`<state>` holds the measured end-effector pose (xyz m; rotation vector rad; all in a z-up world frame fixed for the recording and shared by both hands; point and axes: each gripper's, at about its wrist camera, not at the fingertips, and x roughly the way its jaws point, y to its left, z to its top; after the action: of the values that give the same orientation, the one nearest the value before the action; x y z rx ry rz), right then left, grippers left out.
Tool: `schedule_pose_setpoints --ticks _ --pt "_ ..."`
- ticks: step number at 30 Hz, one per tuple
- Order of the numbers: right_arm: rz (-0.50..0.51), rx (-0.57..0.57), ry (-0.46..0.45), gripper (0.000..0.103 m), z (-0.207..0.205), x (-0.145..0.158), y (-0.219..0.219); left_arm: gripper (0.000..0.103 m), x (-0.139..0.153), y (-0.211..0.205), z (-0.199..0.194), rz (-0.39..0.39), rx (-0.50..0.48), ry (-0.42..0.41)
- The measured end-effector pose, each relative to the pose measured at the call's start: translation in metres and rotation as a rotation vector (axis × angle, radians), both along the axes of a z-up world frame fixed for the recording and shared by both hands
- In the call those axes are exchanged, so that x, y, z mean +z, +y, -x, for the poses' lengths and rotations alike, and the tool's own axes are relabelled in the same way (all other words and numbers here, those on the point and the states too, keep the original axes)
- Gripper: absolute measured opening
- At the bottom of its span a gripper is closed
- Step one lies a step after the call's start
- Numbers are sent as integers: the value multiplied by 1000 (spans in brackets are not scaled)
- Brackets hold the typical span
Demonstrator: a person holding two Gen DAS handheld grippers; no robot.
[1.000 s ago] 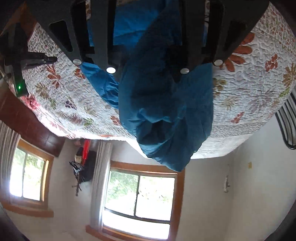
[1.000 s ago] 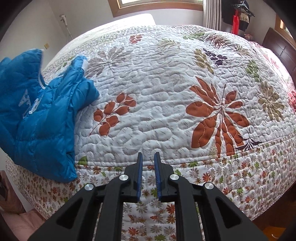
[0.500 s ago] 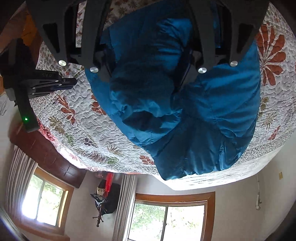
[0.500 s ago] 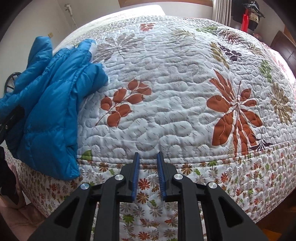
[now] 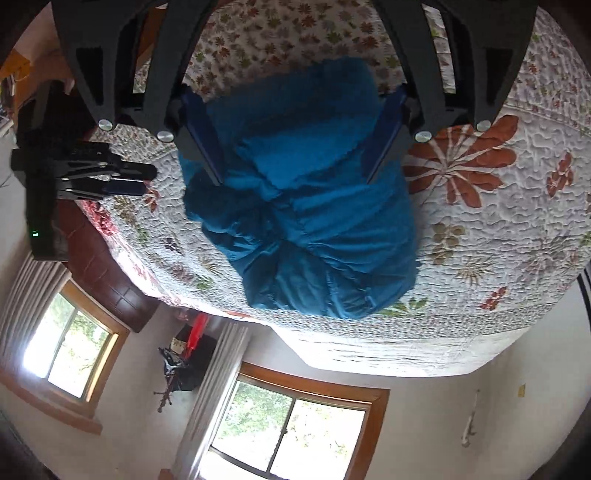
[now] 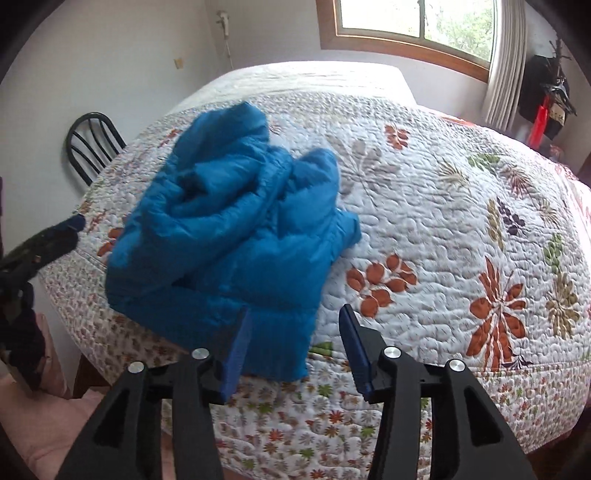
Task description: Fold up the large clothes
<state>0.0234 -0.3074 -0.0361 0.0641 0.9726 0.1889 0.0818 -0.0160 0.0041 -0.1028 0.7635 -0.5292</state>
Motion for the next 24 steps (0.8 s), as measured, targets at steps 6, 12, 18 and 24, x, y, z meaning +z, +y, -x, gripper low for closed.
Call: schedule_pose_setpoints --ticks 6,12,18,24 --pt "-74 80 10 61 -16 27 38 74 -10 12 -41 -124 126 59" --pt "-126 102 68 71 -48 26 64 74 -27 1 -59 -151 91 109" --pt "-109 83 175 72 -79 -7 72 74 -31 2 -62 -151 93 116" --pt "-94 75 214 64 -91 -34 72 74 -32 3 -68 -150 103 119"
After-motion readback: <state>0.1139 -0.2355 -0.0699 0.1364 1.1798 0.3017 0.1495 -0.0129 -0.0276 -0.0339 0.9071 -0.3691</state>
